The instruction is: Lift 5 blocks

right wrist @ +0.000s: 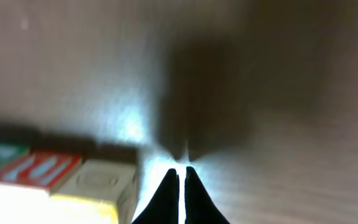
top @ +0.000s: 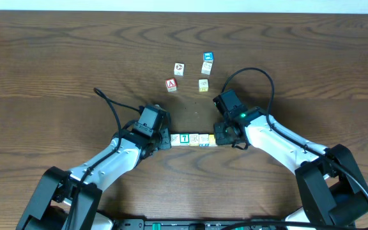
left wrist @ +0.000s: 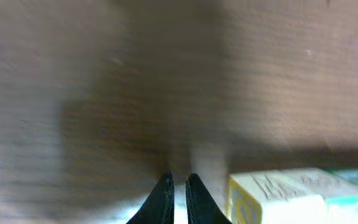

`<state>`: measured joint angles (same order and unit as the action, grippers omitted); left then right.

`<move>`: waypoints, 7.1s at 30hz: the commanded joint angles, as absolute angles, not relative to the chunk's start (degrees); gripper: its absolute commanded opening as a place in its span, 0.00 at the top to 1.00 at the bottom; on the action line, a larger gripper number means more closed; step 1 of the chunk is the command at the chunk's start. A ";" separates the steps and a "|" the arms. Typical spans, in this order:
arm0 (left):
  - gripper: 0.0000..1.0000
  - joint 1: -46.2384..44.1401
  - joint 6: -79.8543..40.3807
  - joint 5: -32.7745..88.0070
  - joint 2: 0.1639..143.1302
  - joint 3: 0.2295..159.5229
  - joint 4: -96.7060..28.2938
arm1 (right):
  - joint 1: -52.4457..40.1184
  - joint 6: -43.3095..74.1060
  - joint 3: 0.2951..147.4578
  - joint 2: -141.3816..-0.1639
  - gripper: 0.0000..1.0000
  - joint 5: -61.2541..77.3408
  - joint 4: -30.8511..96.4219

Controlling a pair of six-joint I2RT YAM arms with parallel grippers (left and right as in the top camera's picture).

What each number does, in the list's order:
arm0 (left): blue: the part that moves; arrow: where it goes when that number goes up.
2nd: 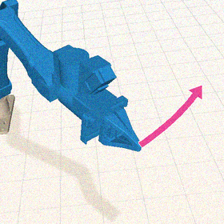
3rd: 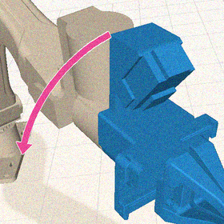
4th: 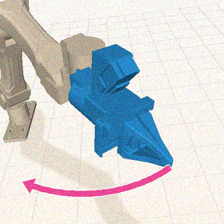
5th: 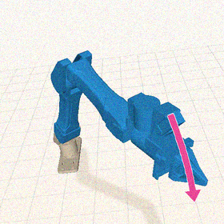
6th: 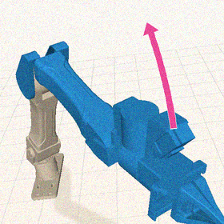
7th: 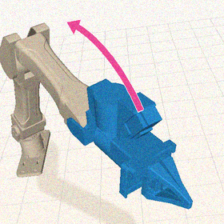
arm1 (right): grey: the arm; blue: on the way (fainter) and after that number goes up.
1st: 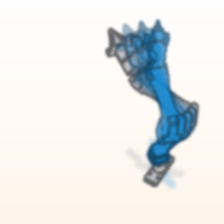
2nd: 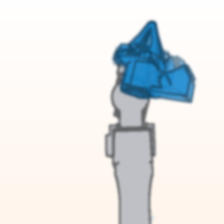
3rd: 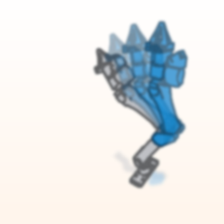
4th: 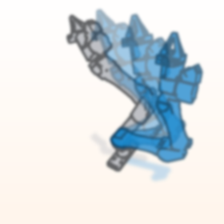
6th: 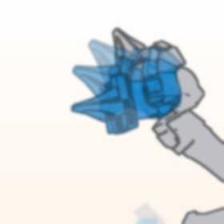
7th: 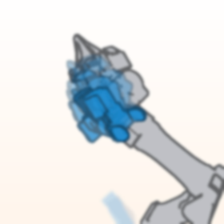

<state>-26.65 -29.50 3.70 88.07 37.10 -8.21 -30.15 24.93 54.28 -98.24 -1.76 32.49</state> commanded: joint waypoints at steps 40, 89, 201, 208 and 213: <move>0.28 -17.28 -9.85 1.48 73.49 37.82 23.62 | -25.54 11.92 55.44 -98.80 0.01 -29.91 4.10; 0.28 -2.15 -7.68 -4.56 0.05 0.21 -0.64 | -25.54 11.92 55.44 -98.80 0.01 -29.91 4.10; 0.28 -1.63 -7.62 -3.03 0.34 0.23 -4.03 | -0.14 4.62 0.80 -0.34 0.01 -1.15 5.30; 0.28 -1.63 -7.60 -3.03 0.34 0.23 -4.03 | -0.14 4.62 0.80 -0.34 0.01 -1.15 5.32; 0.28 -1.63 -7.62 -3.03 0.34 0.23 -4.03 | -0.14 4.62 0.80 -0.34 0.01 -1.15 5.32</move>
